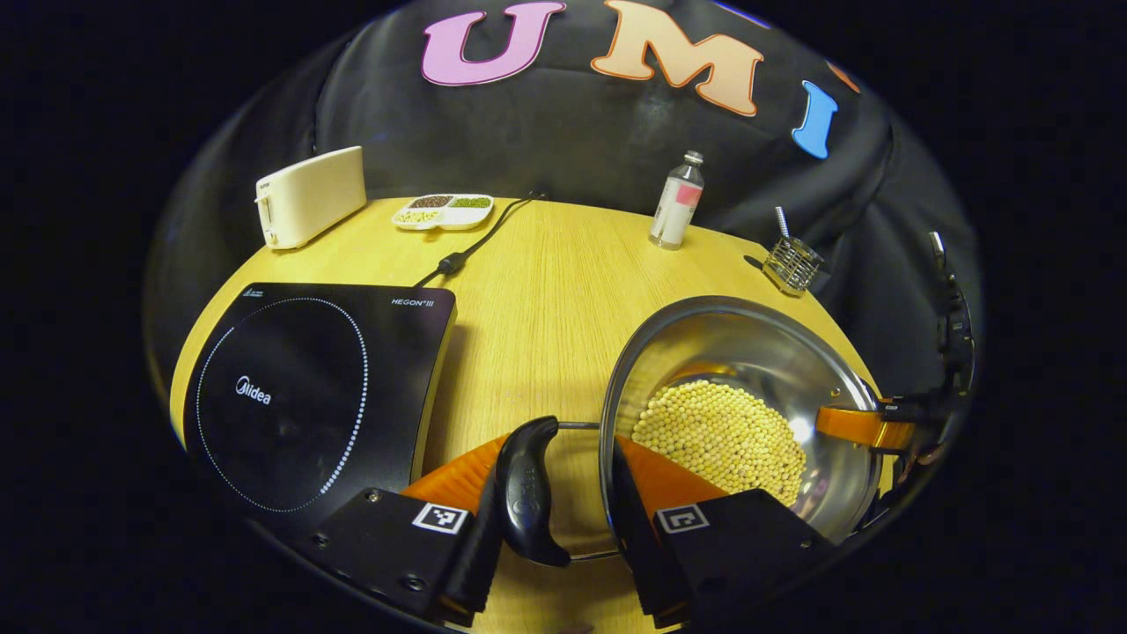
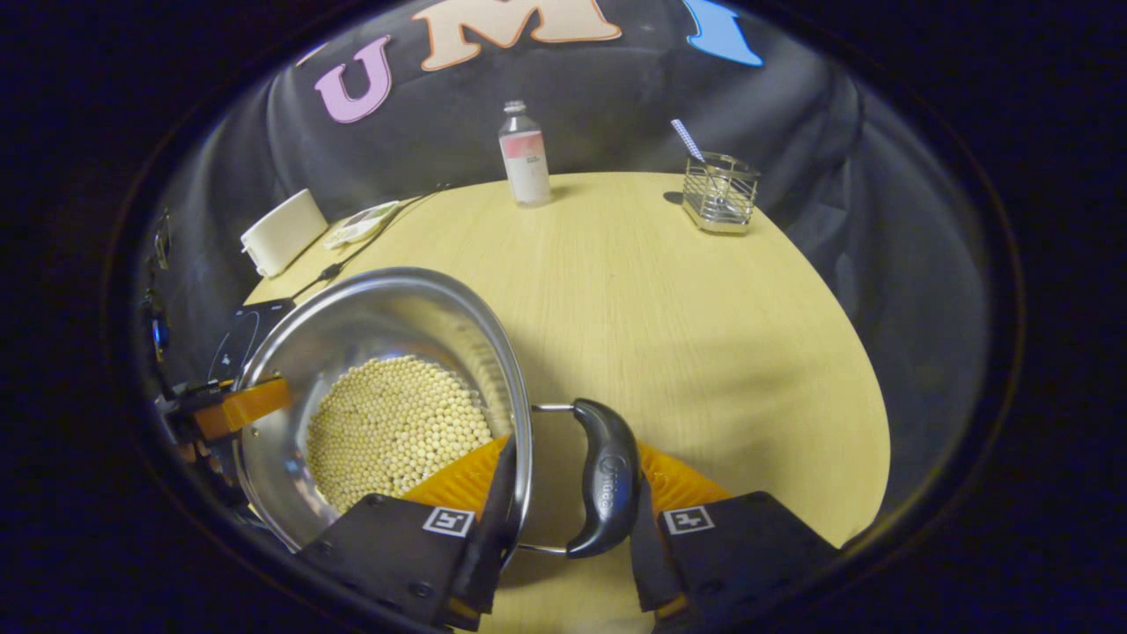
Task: First push the handle of the pot to place it horizontally, then grasp the pot with both hands and set it on the induction cooktop.
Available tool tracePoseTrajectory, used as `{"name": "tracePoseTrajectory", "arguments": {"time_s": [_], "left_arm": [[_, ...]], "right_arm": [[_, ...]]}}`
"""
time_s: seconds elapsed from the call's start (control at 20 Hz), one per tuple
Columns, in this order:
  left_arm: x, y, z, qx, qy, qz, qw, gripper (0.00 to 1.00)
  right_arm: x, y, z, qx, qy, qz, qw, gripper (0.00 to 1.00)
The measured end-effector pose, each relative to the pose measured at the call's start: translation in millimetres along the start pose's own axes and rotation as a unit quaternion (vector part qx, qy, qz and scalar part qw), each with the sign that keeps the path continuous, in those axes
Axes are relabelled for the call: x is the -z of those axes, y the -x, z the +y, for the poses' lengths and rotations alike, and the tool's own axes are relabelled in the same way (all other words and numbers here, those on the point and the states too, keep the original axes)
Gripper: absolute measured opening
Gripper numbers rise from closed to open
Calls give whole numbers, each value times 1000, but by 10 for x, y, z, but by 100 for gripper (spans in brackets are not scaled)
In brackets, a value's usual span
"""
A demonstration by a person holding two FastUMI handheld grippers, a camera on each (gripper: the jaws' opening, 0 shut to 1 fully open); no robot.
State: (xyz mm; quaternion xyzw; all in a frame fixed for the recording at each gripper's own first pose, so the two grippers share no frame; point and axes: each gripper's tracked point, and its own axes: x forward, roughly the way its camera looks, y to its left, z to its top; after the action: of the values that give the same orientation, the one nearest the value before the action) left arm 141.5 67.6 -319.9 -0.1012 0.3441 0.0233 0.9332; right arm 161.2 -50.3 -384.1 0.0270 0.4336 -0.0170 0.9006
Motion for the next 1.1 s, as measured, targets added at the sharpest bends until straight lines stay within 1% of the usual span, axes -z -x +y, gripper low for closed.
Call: {"name": "tracePoseTrajectory", "arguments": {"time_s": [0.15,0.2,0.35,0.4,0.45,0.55,0.65,0.7,0.8,0.85,0.9,0.95,1.0,1.05,1.1], "left_arm": [[-8,-2,7,-2,2,1,1000,65],[-8,4,-1,-2,4,0,1000,64],[-1,9,-11,-6,9,0,1000,65],[18,24,-20,-8,10,3,1000,63],[30,35,-34,-10,11,5,1000,63],[54,70,-76,-13,13,8,1000,63],[3,122,-139,-13,11,-3,1000,63],[-12,137,-167,-13,9,-3,1000,64],[-80,192,-208,-9,4,-5,1000,62],[-132,231,-206,-7,1,-8,1000,62],[-160,264,-183,-5,1,-9,1000,62],[-194,305,-149,-2,3,-8,1000,62],[-218,347,-112,2,6,-5,1000,62],[-270,395,-63,7,8,-5,1000,64],[-320,443,-6,11,7,-5,1000,62]], "right_arm": [[10,-1,0,0,-1,0,1000,59],[5,-4,-4,0,-2,-1,1000,59],[-7,-12,-5,-3,2,-3,1000,59],[-4,-4,-15,-3,2,-2,1000,59],[6,-2,-31,-5,3,0,1000,58],[14,41,-65,-8,5,1,1000,58],[-26,81,-109,-8,5,-6,1000,58],[-45,108,-135,-7,3,-6,1000,58],[-68,200,-154,-4,-3,-8,1000,58],[-83,251,-139,-3,-5,-8,1000,63],[-117,304,-112,0,-5,-10,1000,63],[-144,354,-68,3,-4,-11,1000,58],[-178,411,-18,7,-4,-13,1000,63],[-205,469,56,10,-5,-15,1000,63],[-226,533,141,15,-8,-16,1000,58]]}}
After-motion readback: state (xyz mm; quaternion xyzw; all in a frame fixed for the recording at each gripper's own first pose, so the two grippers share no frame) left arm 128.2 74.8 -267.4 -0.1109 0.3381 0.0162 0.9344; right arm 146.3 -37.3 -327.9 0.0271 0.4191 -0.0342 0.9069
